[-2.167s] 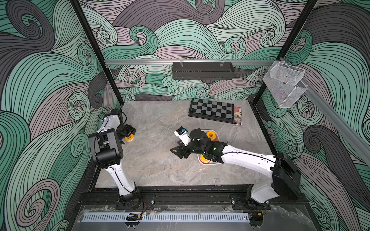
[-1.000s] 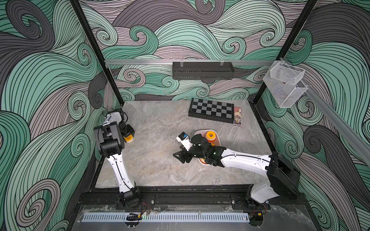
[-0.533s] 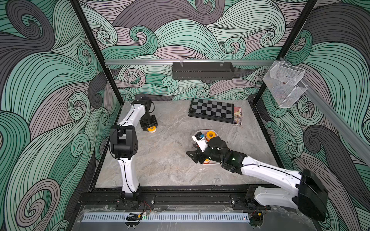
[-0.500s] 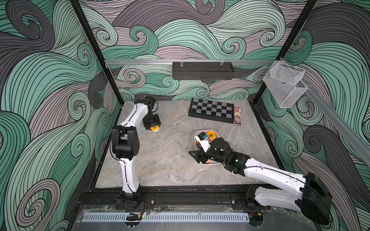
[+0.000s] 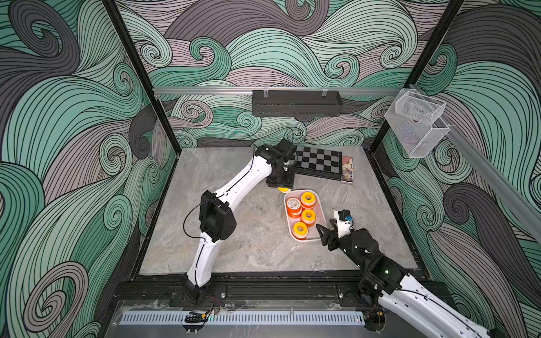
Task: Put the sealing tape into the storage box
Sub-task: Place the sealing tape in the storage box.
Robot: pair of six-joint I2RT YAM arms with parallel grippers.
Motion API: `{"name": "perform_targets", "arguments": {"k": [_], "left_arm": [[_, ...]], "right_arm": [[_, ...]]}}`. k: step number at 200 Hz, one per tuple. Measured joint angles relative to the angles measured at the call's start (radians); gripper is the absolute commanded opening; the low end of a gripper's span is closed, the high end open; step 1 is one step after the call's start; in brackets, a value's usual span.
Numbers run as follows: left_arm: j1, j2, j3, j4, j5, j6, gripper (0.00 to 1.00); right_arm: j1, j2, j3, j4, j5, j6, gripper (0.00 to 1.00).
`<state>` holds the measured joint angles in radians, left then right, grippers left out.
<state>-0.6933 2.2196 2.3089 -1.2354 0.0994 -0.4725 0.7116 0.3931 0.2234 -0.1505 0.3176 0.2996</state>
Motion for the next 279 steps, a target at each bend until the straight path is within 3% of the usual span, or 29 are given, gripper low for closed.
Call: {"name": "perform_targets", "arguments": {"k": [55, 177, 212, 279], "left_arm": [[-0.062, 0.160, 0.067, -0.031, -0.029, -0.013, 0.59], [-0.094, 0.219, 0.099, -0.025, -0.088, -0.009, 0.62], [-0.095, 0.247, 0.116, -0.026, -0.091, -0.008, 0.69], [-0.101, 0.248, 0.119, -0.028, -0.093, -0.007, 0.73]], "right_arm": [[-0.001, 0.019, -0.008, -0.010, 0.047, 0.004, 0.68], [-0.001, 0.061, -0.008, 0.006, 0.048, 0.003, 0.69], [-0.001, 0.061, -0.008, 0.006, 0.048, 0.003, 0.69], [-0.001, 0.061, -0.008, 0.006, 0.048, 0.003, 0.69]]}}
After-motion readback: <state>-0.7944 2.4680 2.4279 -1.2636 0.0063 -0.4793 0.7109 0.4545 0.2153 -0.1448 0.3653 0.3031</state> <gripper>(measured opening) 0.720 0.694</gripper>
